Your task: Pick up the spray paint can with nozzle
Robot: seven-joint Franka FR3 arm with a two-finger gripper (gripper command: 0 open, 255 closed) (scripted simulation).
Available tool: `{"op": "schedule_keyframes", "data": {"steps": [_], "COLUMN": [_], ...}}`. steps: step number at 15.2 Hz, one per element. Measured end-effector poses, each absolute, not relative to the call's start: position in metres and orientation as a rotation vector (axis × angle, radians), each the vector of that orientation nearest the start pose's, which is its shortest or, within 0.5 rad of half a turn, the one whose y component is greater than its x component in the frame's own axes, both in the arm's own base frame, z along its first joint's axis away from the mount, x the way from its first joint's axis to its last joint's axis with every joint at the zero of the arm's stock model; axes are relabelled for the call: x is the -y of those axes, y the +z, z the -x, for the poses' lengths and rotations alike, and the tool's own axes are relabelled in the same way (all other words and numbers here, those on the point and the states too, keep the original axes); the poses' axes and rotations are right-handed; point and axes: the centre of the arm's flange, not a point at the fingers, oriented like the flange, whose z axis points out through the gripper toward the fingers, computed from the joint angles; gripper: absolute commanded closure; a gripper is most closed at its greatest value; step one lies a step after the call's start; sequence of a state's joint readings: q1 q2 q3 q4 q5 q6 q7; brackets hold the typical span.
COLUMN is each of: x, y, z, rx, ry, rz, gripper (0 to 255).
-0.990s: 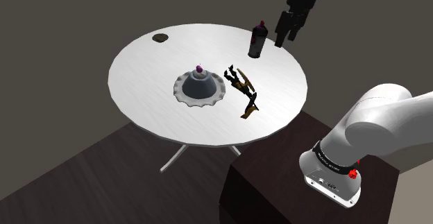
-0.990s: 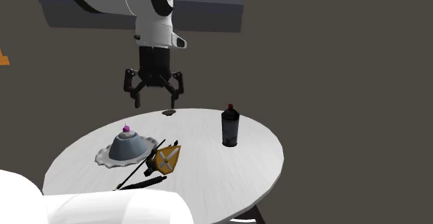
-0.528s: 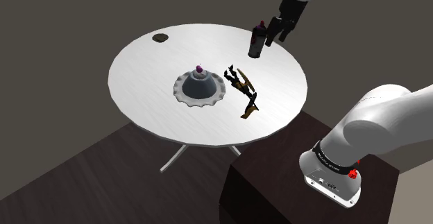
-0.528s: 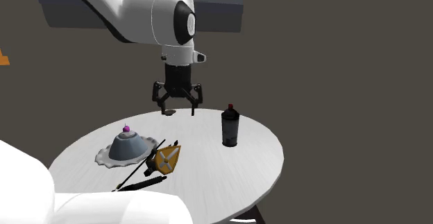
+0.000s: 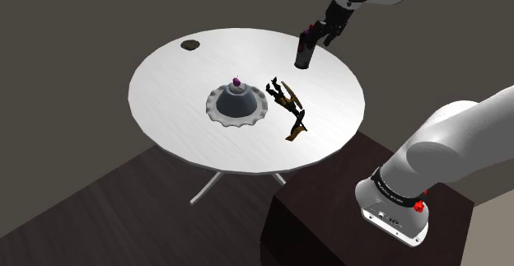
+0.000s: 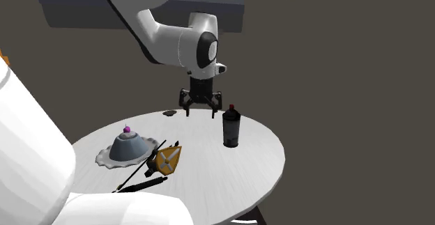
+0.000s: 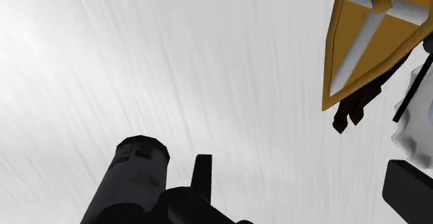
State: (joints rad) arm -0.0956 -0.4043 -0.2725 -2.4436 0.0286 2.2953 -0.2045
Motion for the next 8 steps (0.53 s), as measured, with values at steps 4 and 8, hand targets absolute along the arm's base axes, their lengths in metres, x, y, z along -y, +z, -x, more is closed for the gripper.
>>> {"op": "schedule_keyframes", "data": {"steps": [4, 8], "x": [0.201, 0.242], "y": [0.449, 0.431], "z": [-0.433, -0.453], "rx": [-0.340, -0.417], "ry": [-0.527, -0.644], "rz": [3.024, 2.999], "gripper": [0, 0]}}
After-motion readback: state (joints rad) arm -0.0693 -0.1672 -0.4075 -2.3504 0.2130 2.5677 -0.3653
